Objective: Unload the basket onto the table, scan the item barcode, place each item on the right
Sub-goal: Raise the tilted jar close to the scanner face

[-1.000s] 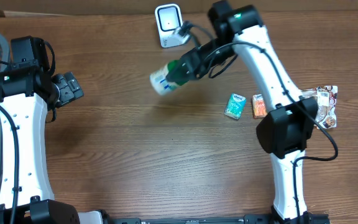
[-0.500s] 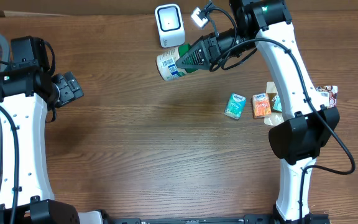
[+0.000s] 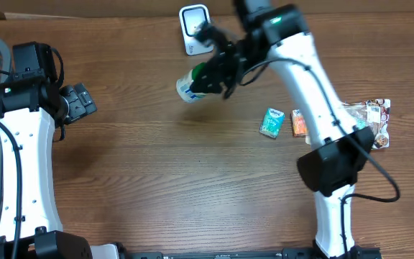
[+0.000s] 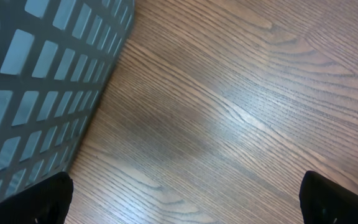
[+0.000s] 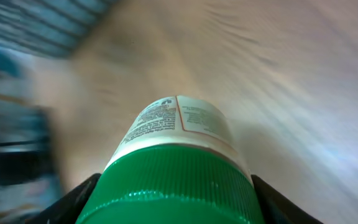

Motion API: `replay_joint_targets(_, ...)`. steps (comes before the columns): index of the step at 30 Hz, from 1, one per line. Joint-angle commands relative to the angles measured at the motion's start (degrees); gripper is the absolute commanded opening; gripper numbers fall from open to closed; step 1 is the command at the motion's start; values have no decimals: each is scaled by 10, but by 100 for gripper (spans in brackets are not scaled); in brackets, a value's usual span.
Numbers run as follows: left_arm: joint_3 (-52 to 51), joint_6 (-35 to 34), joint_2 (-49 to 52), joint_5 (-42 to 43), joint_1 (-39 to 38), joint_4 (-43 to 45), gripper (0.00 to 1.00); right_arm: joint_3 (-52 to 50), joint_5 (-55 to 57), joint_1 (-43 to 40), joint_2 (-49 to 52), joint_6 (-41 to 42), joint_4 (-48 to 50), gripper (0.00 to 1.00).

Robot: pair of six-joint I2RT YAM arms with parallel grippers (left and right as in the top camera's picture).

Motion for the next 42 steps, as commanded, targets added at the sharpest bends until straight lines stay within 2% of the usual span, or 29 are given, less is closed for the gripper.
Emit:
replay_joint_targets(1,1,11,-1,2,-1,2,99,18,285,38,-2,55,49,57)
replay_joint_targets(3,1,11,-1,2,-1,2,100,18,364,51,14,35,95,53)
replay_joint_targets(5,1,11,-1,2,-1,2,100,18,431,57,38,-30,160,52)
replay_joint_targets(9,1,11,-1,2,-1,2,100,18,490,53,69,-112,273,59)
replay_joint_targets(15,1,11,-1,2,-1,2,100,18,506,35,99,-227,421,63)
replay_joint_targets(21,1,11,-1,2,-1,2,99,17,506,18,130,-300,566,63)
replay_joint_targets(24,1,11,-1,2,-1,2,99,17,506,18,159,-374,643,63)
replay_joint_targets(28,1,11,-1,2,-1,2,100,17,509,18,184,-419,681,62)
replay_joint_targets(34,1,11,-1,2,-1,2,100,17,539,18,221,-420,733,62)
replay_joint_targets(42,1,11,-1,2,-1,2,100,17,540,17,225,-465,736,60)
